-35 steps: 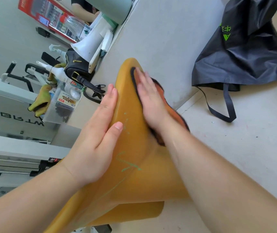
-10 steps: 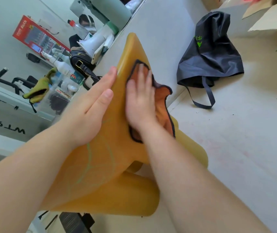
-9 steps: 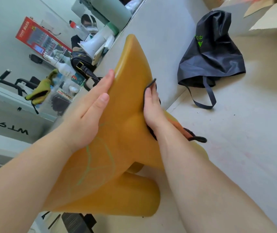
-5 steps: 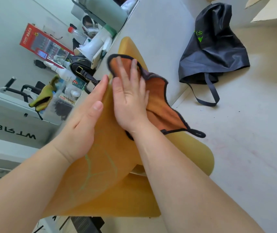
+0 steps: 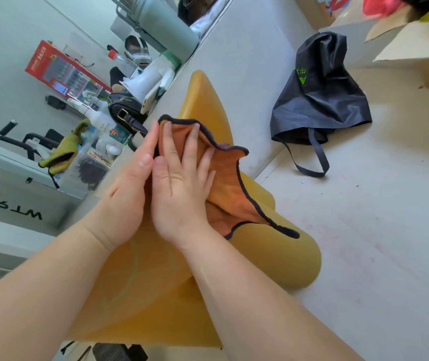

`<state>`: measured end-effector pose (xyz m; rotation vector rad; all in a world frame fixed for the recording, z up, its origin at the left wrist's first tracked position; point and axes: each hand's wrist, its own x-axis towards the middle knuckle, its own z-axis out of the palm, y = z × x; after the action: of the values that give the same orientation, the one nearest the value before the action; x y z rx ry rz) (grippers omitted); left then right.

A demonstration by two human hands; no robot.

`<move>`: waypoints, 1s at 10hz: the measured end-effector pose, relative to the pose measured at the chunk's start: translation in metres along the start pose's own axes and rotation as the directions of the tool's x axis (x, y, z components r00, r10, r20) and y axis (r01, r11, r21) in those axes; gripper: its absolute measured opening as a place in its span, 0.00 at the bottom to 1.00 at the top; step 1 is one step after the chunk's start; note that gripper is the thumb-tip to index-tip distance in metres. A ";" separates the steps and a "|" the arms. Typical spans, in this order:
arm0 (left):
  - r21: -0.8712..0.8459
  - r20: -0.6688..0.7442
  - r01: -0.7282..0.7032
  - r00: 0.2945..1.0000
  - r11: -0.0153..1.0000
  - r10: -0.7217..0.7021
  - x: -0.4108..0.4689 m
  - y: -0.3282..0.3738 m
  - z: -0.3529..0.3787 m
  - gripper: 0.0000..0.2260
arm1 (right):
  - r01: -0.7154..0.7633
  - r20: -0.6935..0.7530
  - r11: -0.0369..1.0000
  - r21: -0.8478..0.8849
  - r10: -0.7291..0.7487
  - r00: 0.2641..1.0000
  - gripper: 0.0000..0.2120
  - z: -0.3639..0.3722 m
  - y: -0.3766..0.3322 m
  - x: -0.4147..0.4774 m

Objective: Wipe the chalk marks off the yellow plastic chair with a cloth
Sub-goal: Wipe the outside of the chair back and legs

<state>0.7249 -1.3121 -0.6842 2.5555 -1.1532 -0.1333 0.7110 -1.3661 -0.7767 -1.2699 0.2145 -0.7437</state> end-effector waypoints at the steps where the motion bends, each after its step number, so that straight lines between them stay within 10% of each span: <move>1: 0.047 -0.012 -0.024 1.000 0.999 0.025 -0.001 0.002 0.000 0.25 | -0.001 -0.056 0.994 -0.112 -0.005 0.998 0.25 -0.002 0.025 0.006; 3: 0.217 -0.031 -0.057 0.997 0.975 0.065 -0.007 0.003 0.002 0.25 | -0.605 -0.064 0.777 -0.172 0.604 0.794 0.24 -0.042 0.124 -0.004; 6: 0.755 -0.281 0.203 0.959 0.623 0.028 -0.020 0.021 0.062 0.33 | -0.112 -0.055 0.940 -0.321 0.100 0.993 0.31 0.015 0.070 -0.051; 7: 0.782 -0.300 0.248 0.954 0.571 -0.005 -0.020 0.022 0.077 0.37 | -0.310 -0.159 0.907 -0.286 0.274 0.948 0.26 -0.013 0.140 -0.065; 9: 0.857 -0.288 0.249 0.957 0.451 0.019 -0.018 0.016 0.078 0.39 | -0.824 -0.160 0.563 -0.058 0.810 0.565 0.24 -0.063 0.215 -0.072; 10: 0.882 -0.263 0.235 0.965 0.409 0.012 -0.017 0.015 0.079 0.39 | -0.673 -0.223 0.735 -0.080 0.645 0.731 0.23 -0.034 0.176 -0.066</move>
<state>0.6858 -1.3292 -0.7540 3.4236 -1.1142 1.0699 0.7110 -1.3342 -0.9652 -1.1539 0.8505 -0.2120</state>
